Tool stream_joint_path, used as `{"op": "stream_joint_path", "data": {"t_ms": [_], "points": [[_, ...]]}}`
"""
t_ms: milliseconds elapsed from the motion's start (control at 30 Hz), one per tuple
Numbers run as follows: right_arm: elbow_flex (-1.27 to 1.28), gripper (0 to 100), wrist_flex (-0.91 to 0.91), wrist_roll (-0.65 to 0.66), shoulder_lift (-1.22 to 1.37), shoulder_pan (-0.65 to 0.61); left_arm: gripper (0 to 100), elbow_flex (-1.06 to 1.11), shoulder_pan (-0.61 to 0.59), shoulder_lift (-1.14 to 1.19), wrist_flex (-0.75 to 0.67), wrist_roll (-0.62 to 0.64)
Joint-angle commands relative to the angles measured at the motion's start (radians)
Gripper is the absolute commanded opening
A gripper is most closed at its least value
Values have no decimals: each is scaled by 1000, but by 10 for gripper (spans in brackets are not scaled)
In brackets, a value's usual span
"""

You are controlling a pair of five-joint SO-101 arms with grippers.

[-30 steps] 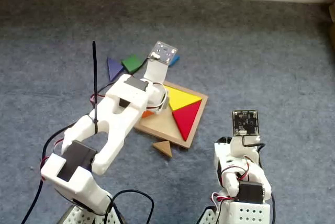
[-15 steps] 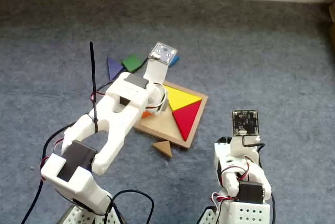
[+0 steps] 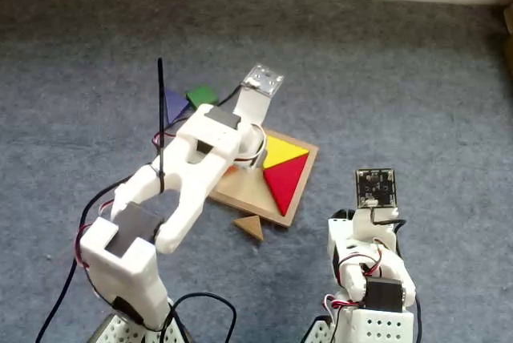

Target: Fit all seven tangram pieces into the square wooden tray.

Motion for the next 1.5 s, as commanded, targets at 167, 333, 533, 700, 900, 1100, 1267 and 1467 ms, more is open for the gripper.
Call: {"op": "stream_joint_path", "data": {"t_ms": [167,333,533,700,900,1100,1267,1467], "points": [[142,44,-19,-2,-8,18,181,-65,-38,16,54,-14],[142,44,-19,-2,-8,18,181,-65,-42,16,54,-14],[142,44,-19,-2,-8,18,181,-65,-42,15,54,-14],[142,44,-19,-2,-8,18,136,-67,-42,15,54,-15],[142,44,-19,-2,-8,18,126,-68,-39,10,54,-15],[142,44,-19,-2,-8,18,126,-54,-35,-88,57,-14],[142,44,-19,-2,-8,18,126,-54,-41,-91,54,-12],[142,44,-19,-2,-8,18,126,-65,-41,-38,44,-12]]}}
